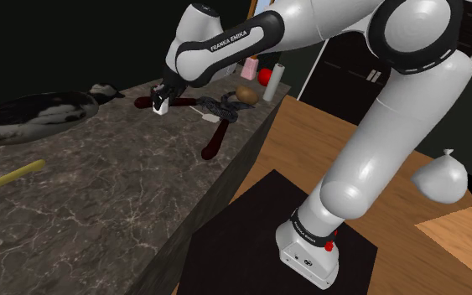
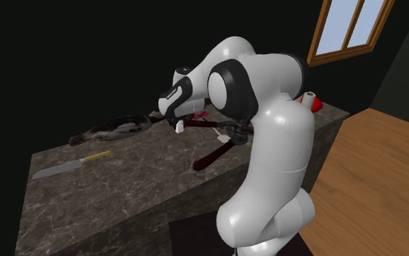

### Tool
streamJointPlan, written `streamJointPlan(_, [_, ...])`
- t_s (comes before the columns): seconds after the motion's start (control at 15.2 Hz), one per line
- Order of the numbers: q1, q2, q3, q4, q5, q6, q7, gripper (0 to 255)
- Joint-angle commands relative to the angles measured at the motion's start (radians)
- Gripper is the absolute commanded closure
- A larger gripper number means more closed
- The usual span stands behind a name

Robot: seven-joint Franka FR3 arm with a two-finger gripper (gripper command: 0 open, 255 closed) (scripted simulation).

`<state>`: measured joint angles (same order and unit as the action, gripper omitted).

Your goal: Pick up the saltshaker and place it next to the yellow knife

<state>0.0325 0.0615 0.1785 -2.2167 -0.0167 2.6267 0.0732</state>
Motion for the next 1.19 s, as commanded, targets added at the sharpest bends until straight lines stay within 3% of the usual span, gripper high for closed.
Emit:
streamJointPlan(0.0, [0.0,-0.016,0.001,0.011,0.005,-0.027,-0.003,255])
streamJointPlan(0.99, [-0.002,-0.102,0.0,0.113,0.031,-0.214,-0.02,255])
streamJointPlan(1.12, [0.019,-0.077,0.024,0.144,0.002,-0.22,0.042,255])
